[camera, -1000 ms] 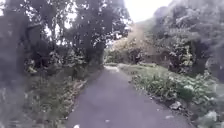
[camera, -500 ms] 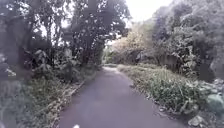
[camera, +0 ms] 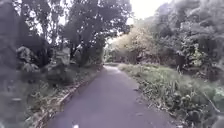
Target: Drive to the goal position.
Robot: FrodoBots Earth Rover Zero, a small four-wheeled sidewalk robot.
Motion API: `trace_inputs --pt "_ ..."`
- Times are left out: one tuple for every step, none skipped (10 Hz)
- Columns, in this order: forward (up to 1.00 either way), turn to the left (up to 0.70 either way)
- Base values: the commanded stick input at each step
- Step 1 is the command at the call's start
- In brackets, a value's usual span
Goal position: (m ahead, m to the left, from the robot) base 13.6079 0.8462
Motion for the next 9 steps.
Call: trace_inputs --pt "0.85 0.01" --pt "0.85 0.01" --pt "0.85 0.01" --pt "0.85 0.01" --pt "0.85 0.01" --pt "0.85 0.01" --pt "0.85 0.01" --pt "0.85 0.01" --pt "0.85 0.01"
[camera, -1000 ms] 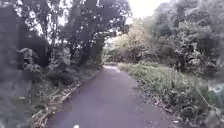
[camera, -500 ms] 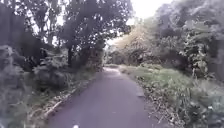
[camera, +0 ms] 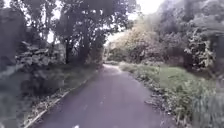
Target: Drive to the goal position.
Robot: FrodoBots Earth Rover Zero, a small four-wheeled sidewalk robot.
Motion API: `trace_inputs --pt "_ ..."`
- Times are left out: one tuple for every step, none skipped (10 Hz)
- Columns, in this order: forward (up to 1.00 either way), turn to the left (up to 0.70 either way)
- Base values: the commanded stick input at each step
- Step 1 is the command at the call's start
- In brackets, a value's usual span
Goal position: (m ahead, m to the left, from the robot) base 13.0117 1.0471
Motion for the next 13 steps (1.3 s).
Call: trace_inputs --pt "0.85 0.01" --pt "0.85 0.01" --pt "0.85 0.01" --pt "0.85 0.01" --pt "0.85 0.01" --pt "0.85 0.01" --pt "0.85 0.01" --pt "0.85 0.01" --pt "0.85 0.01" --pt "0.85 0.01" --pt "0.85 0.01" --pt "0.85 0.01" --pt "0.85 0.01"
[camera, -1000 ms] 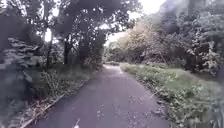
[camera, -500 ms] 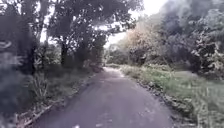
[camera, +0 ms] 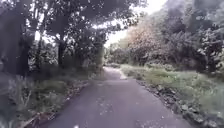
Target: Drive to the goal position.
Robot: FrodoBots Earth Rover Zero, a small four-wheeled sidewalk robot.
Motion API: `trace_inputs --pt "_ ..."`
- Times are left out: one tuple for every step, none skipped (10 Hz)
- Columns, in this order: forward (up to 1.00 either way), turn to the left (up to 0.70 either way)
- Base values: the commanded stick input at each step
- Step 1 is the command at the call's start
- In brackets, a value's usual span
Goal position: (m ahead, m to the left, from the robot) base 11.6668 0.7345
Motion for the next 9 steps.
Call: trace_inputs --pt "0.85 0.01" --pt "0.85 0.01" --pt "0.85 0.01" --pt "0.85 0.01" --pt "0.85 0.01" --pt "0.85 0.01" --pt "0.85 0.01" --pt "0.85 0.01" --pt "0.85 0.01"
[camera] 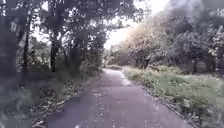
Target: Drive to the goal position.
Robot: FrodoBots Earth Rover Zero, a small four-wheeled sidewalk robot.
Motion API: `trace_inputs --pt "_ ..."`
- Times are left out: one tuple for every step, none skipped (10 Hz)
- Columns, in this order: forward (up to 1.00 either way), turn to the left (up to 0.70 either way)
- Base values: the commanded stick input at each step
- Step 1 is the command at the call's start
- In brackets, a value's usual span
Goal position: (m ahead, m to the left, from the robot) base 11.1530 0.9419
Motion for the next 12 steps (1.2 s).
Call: trace_inputs --pt "0.85 0.01" --pt "0.85 0.01" --pt "0.85 0.01" --pt "0.85 0.01" --pt "0.85 0.01" --pt "0.85 0.01" --pt "0.85 0.01" --pt "0.85 0.01" --pt "0.85 0.01" --pt "0.85 0.01" --pt "0.85 0.01" --pt "0.85 0.01"
